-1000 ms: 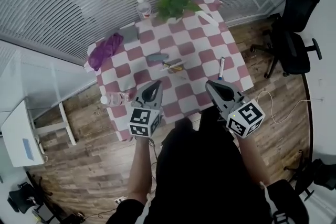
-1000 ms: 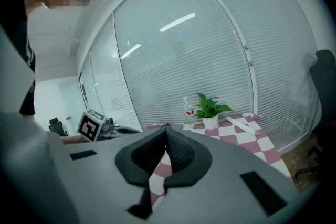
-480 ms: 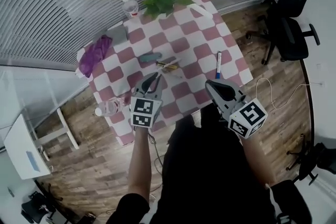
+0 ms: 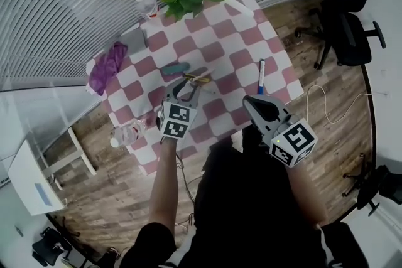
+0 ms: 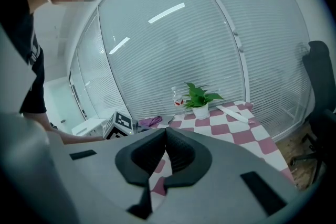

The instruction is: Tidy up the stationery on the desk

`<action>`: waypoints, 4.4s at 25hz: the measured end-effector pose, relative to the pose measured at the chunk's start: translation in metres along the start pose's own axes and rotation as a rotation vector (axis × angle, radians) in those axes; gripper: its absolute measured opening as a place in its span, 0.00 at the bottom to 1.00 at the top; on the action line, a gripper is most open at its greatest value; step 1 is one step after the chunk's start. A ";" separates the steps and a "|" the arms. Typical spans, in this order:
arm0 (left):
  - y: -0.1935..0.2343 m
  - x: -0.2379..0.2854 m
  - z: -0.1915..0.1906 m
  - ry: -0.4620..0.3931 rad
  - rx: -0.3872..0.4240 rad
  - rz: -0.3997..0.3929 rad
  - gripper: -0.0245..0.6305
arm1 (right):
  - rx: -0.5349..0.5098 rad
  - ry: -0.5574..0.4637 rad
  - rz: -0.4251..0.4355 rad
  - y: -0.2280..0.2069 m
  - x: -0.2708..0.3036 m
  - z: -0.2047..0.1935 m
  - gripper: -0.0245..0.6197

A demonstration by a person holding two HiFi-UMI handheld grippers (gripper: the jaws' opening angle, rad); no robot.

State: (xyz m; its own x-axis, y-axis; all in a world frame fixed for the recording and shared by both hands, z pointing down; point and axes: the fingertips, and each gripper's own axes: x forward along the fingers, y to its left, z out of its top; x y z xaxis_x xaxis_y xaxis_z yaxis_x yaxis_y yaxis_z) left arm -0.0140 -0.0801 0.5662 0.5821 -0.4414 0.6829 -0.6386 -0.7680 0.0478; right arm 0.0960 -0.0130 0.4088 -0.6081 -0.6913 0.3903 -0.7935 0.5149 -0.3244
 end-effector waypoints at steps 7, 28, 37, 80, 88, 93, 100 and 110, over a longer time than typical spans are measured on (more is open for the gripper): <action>-0.001 0.039 -0.009 0.108 0.130 -0.017 0.29 | 0.024 0.009 -0.015 -0.019 -0.001 0.001 0.07; 0.003 0.080 -0.043 0.256 0.250 -0.023 0.21 | 0.105 0.006 -0.034 -0.040 -0.007 -0.001 0.07; 0.001 0.081 -0.045 0.251 0.242 -0.039 0.16 | 0.112 0.003 -0.030 -0.039 -0.006 -0.002 0.07; 0.005 -0.040 -0.064 -0.029 -0.416 0.303 0.14 | 0.044 0.022 0.128 0.033 0.020 -0.006 0.07; 0.012 -0.042 -0.086 -0.020 -0.534 0.318 0.14 | 0.044 0.047 0.129 0.038 0.018 -0.013 0.07; 0.019 -0.041 -0.100 -0.024 -0.655 0.349 0.14 | 0.046 0.052 0.120 0.035 0.015 -0.016 0.07; 0.025 -0.039 -0.118 0.028 -0.740 0.427 0.14 | 0.041 0.058 0.121 0.032 0.015 -0.018 0.07; 0.032 -0.036 -0.141 0.015 -0.965 0.494 0.14 | 0.034 0.086 0.128 0.030 0.014 -0.021 0.07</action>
State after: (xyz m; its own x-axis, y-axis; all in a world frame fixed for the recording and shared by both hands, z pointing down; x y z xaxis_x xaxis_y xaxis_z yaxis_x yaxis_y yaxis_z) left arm -0.1259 -0.0232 0.6459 0.1495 -0.5912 0.7925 -0.9313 0.1852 0.3138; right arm 0.0631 0.0034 0.4226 -0.7054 -0.5743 0.4154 -0.7088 0.5777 -0.4049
